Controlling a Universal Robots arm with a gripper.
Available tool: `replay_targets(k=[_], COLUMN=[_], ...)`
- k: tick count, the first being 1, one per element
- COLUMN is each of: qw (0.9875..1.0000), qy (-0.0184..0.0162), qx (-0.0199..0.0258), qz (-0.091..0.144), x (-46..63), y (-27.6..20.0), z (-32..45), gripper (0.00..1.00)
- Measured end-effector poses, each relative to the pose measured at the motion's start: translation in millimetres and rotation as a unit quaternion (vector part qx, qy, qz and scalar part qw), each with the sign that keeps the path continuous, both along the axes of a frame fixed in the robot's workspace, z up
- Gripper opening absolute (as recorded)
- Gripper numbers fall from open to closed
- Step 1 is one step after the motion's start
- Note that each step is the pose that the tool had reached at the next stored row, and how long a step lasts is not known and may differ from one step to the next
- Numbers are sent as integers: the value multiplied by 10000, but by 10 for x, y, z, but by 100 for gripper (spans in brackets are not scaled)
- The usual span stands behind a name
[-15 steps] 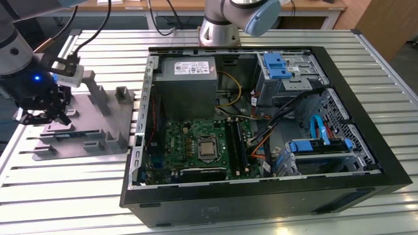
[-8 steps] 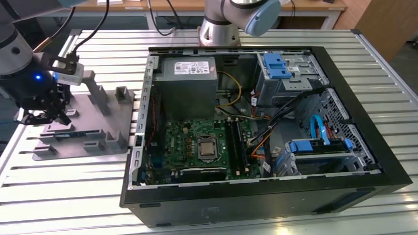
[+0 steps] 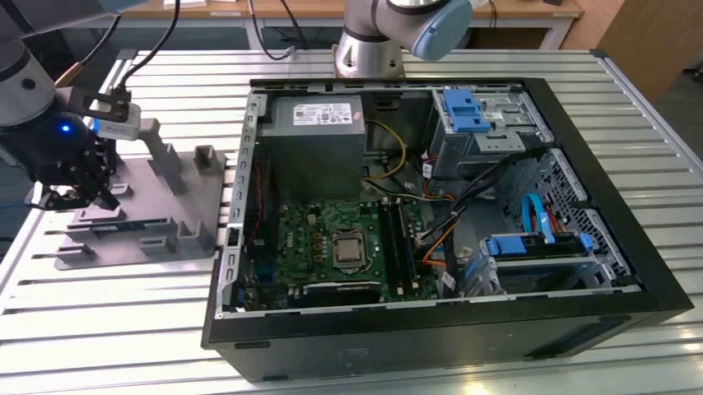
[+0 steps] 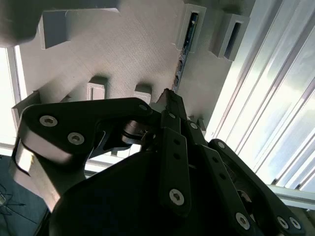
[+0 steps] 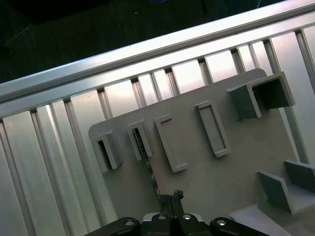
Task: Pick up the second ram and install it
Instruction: 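Pick up the second ram and move it above second insertion slot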
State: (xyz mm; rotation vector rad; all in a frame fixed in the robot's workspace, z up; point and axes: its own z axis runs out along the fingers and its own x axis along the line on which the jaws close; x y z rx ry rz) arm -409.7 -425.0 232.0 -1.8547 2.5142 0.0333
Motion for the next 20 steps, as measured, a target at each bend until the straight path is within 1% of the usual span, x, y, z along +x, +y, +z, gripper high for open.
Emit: replay_targets(k=[5, 10, 14, 20], qw=[9998, 9994, 9988, 9975], qy=[0, 0, 0, 0], qx=[0, 0, 0, 0], qz=[181, 358, 495, 710], x=[0, 0, 0, 0], y=[0, 0, 0, 0], z=[0, 0, 0, 0], gripper=[10, 10, 10, 10])
